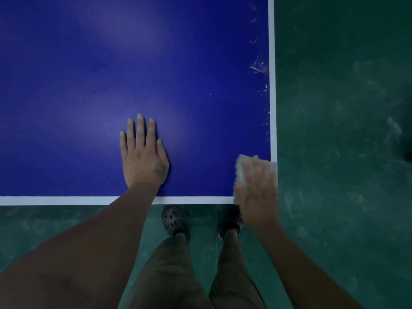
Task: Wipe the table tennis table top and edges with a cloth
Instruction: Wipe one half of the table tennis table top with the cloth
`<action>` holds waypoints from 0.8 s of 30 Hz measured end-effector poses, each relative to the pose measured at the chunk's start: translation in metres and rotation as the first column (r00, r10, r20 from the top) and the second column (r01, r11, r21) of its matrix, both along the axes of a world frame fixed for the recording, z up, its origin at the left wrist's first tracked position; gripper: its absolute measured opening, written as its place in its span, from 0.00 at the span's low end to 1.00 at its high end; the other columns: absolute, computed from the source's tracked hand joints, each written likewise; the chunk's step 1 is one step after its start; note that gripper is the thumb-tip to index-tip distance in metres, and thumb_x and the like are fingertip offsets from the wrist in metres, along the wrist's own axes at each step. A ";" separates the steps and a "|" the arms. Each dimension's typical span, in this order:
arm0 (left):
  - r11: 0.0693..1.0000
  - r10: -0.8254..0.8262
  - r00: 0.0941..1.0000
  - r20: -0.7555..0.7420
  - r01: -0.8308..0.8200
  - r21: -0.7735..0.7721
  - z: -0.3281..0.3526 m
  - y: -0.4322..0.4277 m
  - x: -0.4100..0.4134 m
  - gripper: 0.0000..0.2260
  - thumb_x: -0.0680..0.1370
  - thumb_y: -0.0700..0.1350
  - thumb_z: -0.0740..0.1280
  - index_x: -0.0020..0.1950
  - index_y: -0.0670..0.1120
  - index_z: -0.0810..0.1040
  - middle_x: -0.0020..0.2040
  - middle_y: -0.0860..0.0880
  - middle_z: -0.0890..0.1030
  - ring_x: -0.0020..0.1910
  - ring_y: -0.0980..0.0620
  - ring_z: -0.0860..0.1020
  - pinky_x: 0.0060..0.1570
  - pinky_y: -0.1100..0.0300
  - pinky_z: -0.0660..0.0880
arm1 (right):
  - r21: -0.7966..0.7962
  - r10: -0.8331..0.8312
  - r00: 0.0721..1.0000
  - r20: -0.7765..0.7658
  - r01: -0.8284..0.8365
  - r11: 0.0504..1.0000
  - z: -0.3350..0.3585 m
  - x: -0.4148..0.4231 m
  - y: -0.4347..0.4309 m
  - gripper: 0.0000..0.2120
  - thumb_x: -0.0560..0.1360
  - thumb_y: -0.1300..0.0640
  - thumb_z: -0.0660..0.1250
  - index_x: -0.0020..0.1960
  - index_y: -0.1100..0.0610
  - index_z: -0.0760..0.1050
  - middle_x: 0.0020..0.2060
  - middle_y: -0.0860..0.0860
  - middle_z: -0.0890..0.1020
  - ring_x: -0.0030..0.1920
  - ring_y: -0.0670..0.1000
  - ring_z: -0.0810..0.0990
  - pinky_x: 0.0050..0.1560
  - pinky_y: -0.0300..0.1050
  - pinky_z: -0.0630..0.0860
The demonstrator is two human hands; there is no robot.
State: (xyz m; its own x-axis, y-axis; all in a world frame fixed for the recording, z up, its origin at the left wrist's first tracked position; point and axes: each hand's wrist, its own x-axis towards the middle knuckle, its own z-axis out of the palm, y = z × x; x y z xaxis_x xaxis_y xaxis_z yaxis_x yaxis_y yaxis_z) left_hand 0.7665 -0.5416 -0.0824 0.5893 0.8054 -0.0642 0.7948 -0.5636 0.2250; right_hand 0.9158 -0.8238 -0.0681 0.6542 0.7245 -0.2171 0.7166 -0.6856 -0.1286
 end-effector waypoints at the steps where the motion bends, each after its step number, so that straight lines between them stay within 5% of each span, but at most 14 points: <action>1: 1.000 0.001 1.000 -0.002 -0.001 0.007 0.000 0.000 0.000 0.27 0.90 0.53 0.47 0.89 0.46 0.55 0.89 0.45 0.53 0.88 0.43 0.47 0.86 0.42 0.45 | -0.020 -0.055 0.998 0.021 0.055 0.998 0.000 0.013 -0.008 0.31 0.89 0.45 0.48 0.88 0.54 0.47 0.87 0.56 0.48 0.87 0.58 0.44 0.83 0.68 0.52; 5: 1.000 0.008 1.000 -0.009 -0.008 0.017 0.001 -0.003 0.000 0.27 0.90 0.53 0.48 0.89 0.47 0.55 0.89 0.46 0.53 0.88 0.44 0.48 0.86 0.42 0.46 | -0.074 -0.176 0.983 0.061 0.180 0.981 0.001 0.015 0.016 0.32 0.88 0.42 0.41 0.88 0.55 0.44 0.87 0.58 0.46 0.86 0.62 0.45 0.83 0.68 0.50; 13: 0.993 0.112 0.993 -0.026 -0.111 0.030 -0.001 -0.015 0.013 0.27 0.89 0.53 0.46 0.88 0.46 0.56 0.89 0.45 0.54 0.88 0.41 0.49 0.86 0.39 0.46 | 0.020 0.340 0.940 -0.027 -0.339 0.941 -0.001 -0.005 -0.002 0.30 0.89 0.42 0.48 0.88 0.50 0.46 0.87 0.52 0.44 0.87 0.56 0.42 0.85 0.63 0.46; 20: 0.910 0.414 0.910 -0.006 -0.414 0.004 0.003 -0.087 0.080 0.30 0.89 0.55 0.49 0.88 0.41 0.53 0.89 0.41 0.52 0.88 0.39 0.49 0.86 0.40 0.47 | -0.042 0.027 0.999 0.041 -0.026 0.999 -0.002 0.107 -0.007 0.32 0.89 0.42 0.41 0.88 0.55 0.40 0.87 0.58 0.44 0.86 0.60 0.41 0.85 0.63 0.42; 24: 0.902 0.432 0.901 -0.031 -0.432 0.020 -0.004 -0.101 0.090 0.32 0.89 0.59 0.49 0.89 0.42 0.52 0.89 0.41 0.50 0.88 0.40 0.47 0.86 0.40 0.46 | -0.052 0.247 0.969 0.014 -0.246 0.968 0.000 0.067 0.002 0.32 0.88 0.44 0.42 0.87 0.55 0.36 0.86 0.58 0.39 0.86 0.59 0.38 0.85 0.65 0.46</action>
